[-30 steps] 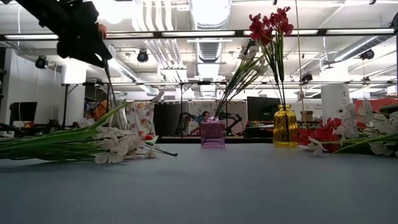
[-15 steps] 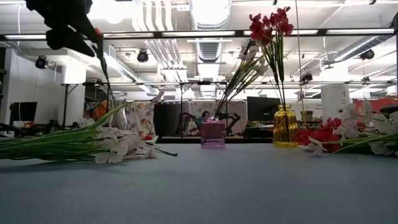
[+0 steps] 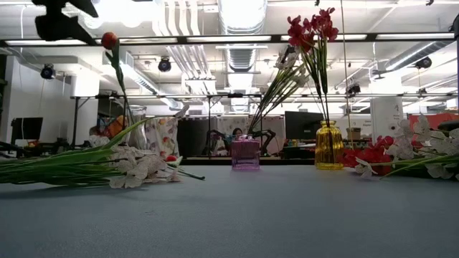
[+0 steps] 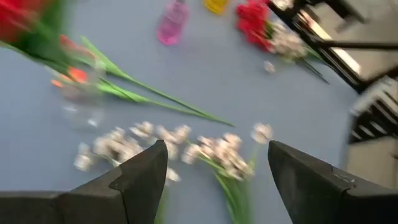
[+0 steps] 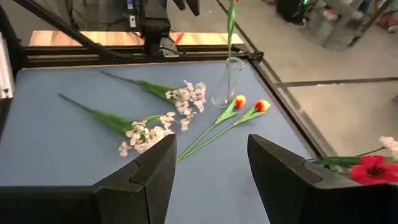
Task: Sort flowers into vase by color
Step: Put the white flowers into the pink vase
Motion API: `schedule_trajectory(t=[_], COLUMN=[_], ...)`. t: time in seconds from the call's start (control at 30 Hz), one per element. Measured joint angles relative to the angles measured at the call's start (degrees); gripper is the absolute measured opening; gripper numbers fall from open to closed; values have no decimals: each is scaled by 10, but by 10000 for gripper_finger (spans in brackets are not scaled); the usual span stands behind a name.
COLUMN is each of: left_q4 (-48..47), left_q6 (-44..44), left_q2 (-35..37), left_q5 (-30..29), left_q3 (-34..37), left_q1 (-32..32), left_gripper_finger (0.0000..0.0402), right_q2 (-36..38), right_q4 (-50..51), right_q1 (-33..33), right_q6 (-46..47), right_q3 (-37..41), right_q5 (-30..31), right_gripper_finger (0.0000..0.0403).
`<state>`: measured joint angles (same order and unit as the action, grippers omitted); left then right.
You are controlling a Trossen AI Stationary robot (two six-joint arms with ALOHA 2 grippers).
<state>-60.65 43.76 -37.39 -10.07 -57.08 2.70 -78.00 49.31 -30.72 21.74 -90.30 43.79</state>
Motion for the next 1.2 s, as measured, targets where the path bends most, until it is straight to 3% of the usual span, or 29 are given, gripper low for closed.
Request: schedule_trajectory(t=[0.1,0.47,0.63,0.83,1.2], left_q4=[0,0,-4,-3,27], left_q6=[42,203,268,310,309], left_q2=[-3,-93,-138,-207,-367], left_q5=[-2,-124,-174,-179,-164], left_q3=[0,-15,-22,-21,-20], left_q1=[61,332,424,476,498], left_gripper_finger=[261,261,261,261,261], right_q2=[0,0,0,0,-1], right_q4=[2,17,59,120,192], right_q1=[0,0,0,-13,-55], right_q6=[12,57,118,190,290], right_q3=[0,0,0,0,6], right_q5=[-33,-128,-167,-185,-200], right_gripper_finger=[192,192,192,192,192])
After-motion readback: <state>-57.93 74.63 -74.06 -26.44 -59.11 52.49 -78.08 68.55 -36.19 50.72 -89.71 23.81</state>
